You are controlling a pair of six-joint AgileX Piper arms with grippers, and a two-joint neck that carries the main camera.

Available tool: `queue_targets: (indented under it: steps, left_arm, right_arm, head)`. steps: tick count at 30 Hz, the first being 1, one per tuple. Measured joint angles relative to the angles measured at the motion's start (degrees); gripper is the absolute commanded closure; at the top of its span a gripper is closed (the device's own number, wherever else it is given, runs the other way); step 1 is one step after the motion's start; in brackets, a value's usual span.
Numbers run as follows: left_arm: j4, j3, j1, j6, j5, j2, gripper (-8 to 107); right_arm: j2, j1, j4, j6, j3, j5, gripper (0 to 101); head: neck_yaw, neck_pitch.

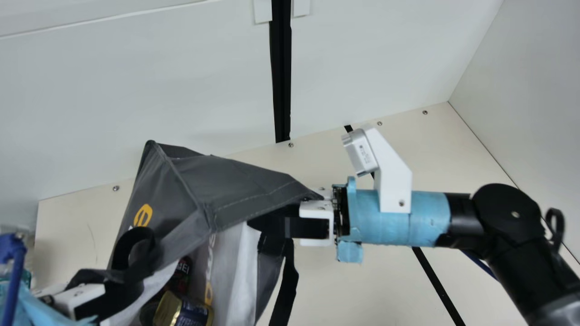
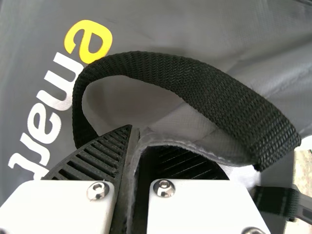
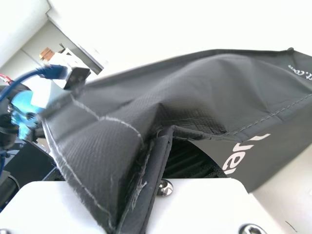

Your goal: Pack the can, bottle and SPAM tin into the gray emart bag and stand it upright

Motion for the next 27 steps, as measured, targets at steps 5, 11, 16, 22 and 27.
queue_targets:
  steps: [5,11,16,22,27]
  left_arm:
    - [0.62,0.48,-2.11,-1.23,0.0,-1.76,107]
    - [1.36,0.32,-5.39,-3.5,0.09,-3.3,107]
    - [2.22,-0.79,-8.55,-6.02,0.09,-4.04,107]
    - [3.14,-2.52,-12.62,-9.51,0.0,-3.77,107]
    - [2.44,-3.09,-15.26,-11.5,0.0,-2.49,107]
  right_arm:
    - [-3.92,-0.72,-2.21,4.25,-1.77,-0.11,101]
    - [-8.2,-0.9,-5.01,9.15,-3.79,-0.28,101]
    - [-11.37,-0.65,-7.75,13.86,-5.74,-0.22,101]
    - [-14.45,0.65,-12.1,20.75,-8.24,-0.16,101]
    - [-15.68,2.44,-16.69,26.0,-9.45,-0.01,101]
  head:
    - [0.0,0.0]
    - [0.0,0.0]
    - [0.09,0.0]
    - [0.0,0.0]
    - [0.09,0.0]
